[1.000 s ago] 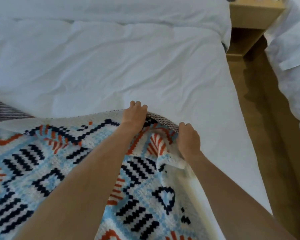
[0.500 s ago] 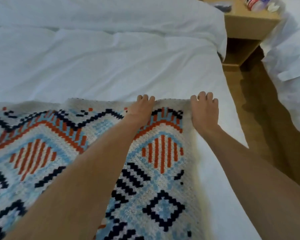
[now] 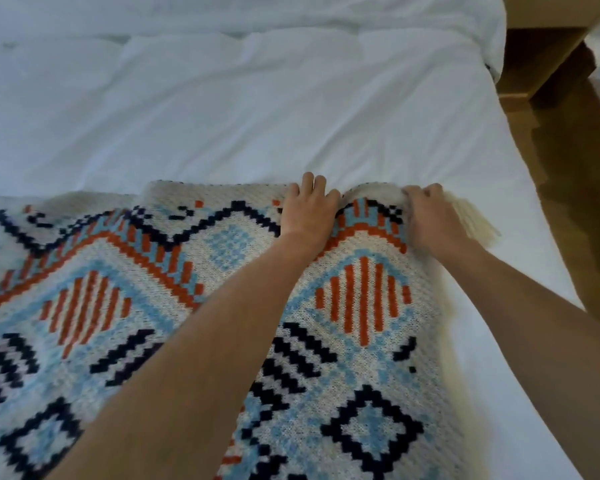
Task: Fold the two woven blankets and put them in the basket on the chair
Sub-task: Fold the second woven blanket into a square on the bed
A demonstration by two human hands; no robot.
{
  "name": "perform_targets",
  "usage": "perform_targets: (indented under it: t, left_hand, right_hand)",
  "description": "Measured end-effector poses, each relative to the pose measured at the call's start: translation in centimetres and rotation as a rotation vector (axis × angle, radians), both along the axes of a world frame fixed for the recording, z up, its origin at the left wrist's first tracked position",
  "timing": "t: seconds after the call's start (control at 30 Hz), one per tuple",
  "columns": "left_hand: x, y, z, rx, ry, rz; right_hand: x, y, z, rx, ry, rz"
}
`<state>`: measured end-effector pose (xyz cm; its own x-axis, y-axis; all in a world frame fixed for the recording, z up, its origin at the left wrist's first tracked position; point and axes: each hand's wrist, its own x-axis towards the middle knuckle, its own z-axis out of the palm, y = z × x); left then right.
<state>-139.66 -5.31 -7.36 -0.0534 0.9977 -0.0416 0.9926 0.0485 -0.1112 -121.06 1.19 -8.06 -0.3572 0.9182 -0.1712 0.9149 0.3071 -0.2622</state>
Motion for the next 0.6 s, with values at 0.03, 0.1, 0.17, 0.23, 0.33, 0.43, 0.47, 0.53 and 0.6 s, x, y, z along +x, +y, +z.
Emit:
perform_targets:
  t: [0.03,0.1,0.17,0.23,0.33,0.43,0.47,0.53,0.6]
  left_hand:
    - [-0.1,0.0,0.3,-0.009,0.015,-0.004]
    - [0.1,0.2,1.2,-0.032,-0.087,0.064]
    - [0.6,1.2,2.4,-0.009,-0.243,0.120]
    - [1.3,2.5,3.7,0.013,-0.367,0.111]
    - [2.5,2.6,3.7,-0.102,-0.497,0.060]
    - [3.6,1.0,1.6,-0.176,-0.560,0.042]
    - [3.7,0.5,1.2,-0.173,-0.531,0.026]
    - [3.5,-0.4,1.0,-0.152,-0.446,0.012]
    - [2.9,-1.5,0.9,-0.122,-0.379,0.006]
  right_hand:
    - [0.0,0.1,0.2,0.049,-0.035,-0.011]
    - [-0.1,0.5,1.0,0.151,-0.103,-0.044]
    - [0.2,1.5,2.3,0.249,-0.111,-0.092]
    - [0.8,2.9,3.3,0.312,-0.101,-0.123]
    - [1.1,2.7,2.5,0.081,-0.115,-0.081]
    - [1.4,0.5,0.7,-0.042,-0.156,-0.002]
    - [1.4,-0.1,0.5,-0.004,-0.167,-0.005]
    - [1.1,-1.2,0.8,0.077,-0.144,-0.028]
    - [0.6,-2.3,1.2,0.103,-0.094,-0.048]
